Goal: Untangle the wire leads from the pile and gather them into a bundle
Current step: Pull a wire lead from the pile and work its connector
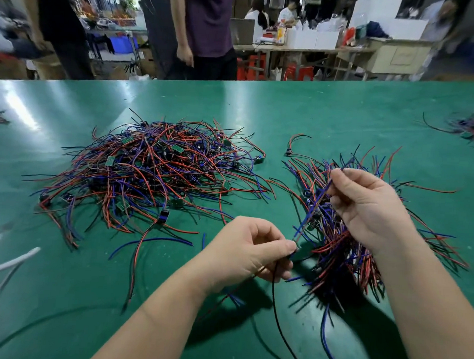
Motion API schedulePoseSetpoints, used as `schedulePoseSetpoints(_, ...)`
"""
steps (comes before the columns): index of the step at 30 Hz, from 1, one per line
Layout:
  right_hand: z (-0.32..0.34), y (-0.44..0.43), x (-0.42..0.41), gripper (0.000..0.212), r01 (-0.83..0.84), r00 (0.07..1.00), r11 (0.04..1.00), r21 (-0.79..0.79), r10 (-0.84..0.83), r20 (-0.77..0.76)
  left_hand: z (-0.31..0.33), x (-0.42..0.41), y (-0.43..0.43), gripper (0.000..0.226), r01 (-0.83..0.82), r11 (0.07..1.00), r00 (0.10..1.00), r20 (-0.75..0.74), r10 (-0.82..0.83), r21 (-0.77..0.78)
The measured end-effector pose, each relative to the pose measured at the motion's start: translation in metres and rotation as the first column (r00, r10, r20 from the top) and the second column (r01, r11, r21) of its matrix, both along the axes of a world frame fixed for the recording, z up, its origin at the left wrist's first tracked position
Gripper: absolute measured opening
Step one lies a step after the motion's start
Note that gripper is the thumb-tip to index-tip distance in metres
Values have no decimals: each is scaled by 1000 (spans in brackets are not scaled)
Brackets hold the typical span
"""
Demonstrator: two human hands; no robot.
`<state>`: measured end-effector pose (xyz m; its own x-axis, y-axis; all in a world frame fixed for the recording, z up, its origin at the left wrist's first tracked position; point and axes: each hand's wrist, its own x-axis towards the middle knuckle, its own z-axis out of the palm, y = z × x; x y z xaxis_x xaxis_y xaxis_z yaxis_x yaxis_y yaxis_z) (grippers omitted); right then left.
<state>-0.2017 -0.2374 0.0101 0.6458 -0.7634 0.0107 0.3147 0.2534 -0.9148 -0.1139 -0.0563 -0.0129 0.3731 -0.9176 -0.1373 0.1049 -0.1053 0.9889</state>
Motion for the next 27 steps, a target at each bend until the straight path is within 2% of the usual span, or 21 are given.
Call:
schedulePoseSetpoints(4, -1, -1, -1, 13, -25, 1000, 999, 31, 25, -1, 1, 1, 1, 15, 13, 1000, 997, 82, -14, 10)
schedulePoseSetpoints(6, -1, -2, -1, 11, 12, 1000, 999, 46, -12, -20, 3, 4, 2, 15, -9, 1000, 996, 86, 7, 18)
schedulePoseSetpoints(9, -2, -3, -2, 19, 80, 995, 995, 56, -77, -58, 6, 8, 5, 11, -17, 999, 991, 130, 12, 42)
schedulePoseSetpoints(11, -3, -3, -1, 29, 103, 992, 994, 35, -100, -79, 7, 7, 6, 7, 23, 998, 990, 138, -32, 64)
schedulePoseSetpoints(14, -3, -5, -2, 45, 118, 986, 993, -14, -118, -121, 6, 3, 7, 20, 79, 992, 992, 94, -88, 97)
schedulePoseSetpoints(17, -5, -4, 0, 40, 131, 983, 990, 50, -123, -133, 6, 1, 11, 20, 175, 975, 977, 98, -189, 134)
schedulePoseSetpoints(19, -7, -2, 2, 33, 102, 988, 984, 145, -82, -133, 8, 1, 13, 18, 235, 966, 969, 54, -242, 109)
schedulePoseSetpoints(22, -6, -1, 5, 40, -19, 991, 977, 213, 46, -123, 13, 5, 15, 17, 221, 975, 974, -42, -221, -17)
schedulePoseSetpoints(23, -6, 1, 5, 38, -54, 987, 979, 195, 81, -138, 14, 7, 14, 17, 177, 981, 978, -99, -184, -78)
schedulePoseSetpoints(26, -9, 14, 5, 5, -220, 954, 974, 43, 225, -198, 17, 14, 10, 16, -24, 980, 953, -301, -37, -198)
schedulePoseSetpoints(27, -12, 19, 5, 15, -296, 937, 955, -23, 285, -203, 18, 16, 9, 15, -84, 974, 941, -338, 7, -213)
